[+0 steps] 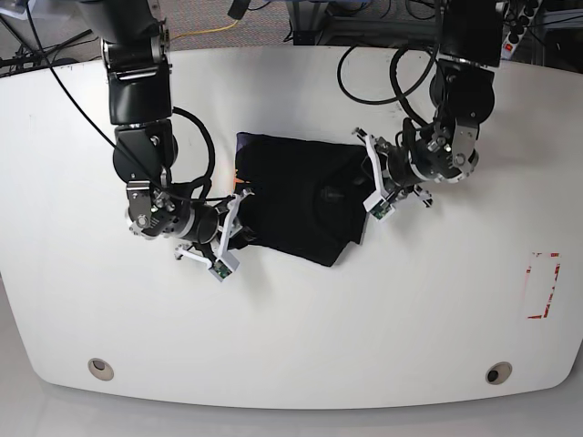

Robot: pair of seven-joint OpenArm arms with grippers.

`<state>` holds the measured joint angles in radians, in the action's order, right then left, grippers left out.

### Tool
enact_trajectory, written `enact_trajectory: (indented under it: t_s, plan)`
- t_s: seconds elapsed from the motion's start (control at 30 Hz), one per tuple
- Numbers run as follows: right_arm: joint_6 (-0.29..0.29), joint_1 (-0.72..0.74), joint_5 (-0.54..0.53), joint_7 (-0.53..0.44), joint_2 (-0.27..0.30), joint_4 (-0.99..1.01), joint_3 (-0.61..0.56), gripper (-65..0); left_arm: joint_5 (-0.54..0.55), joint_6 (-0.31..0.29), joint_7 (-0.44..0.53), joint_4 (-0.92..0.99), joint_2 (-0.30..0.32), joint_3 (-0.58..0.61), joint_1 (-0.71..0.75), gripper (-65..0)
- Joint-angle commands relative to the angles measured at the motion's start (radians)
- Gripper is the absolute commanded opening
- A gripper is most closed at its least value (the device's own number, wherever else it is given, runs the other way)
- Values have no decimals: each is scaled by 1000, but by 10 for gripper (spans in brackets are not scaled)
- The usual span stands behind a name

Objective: Fold the T-shirt properly
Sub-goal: 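Grasp the folded bundle's sides with both grippers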

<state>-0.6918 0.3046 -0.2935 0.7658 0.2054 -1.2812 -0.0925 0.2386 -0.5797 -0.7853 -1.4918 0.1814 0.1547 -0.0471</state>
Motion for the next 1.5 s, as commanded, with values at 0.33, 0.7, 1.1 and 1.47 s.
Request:
enact_trajectory:
  t_s: [0.33, 0.7, 1.1, 1.47]
  plan:
    - [-6, -37, -17, 106, 7, -236, 4, -512, -3, 2, -7, -211, 46, -8, -109, -521]
    - [-6, 81, -6, 44, 15, -73, 0, -512, -3, 2, -6, -326, 39, -7, 60, -519]
    - [-6, 46, -8, -73, 45, 71, -63, -515, -8, 4, 39, -138, 5, -8, 57, -521]
    - [-6, -180, -8, -7, 33, -199, -63, -515, -9, 4, 148, 139, 30, -7, -142, -519]
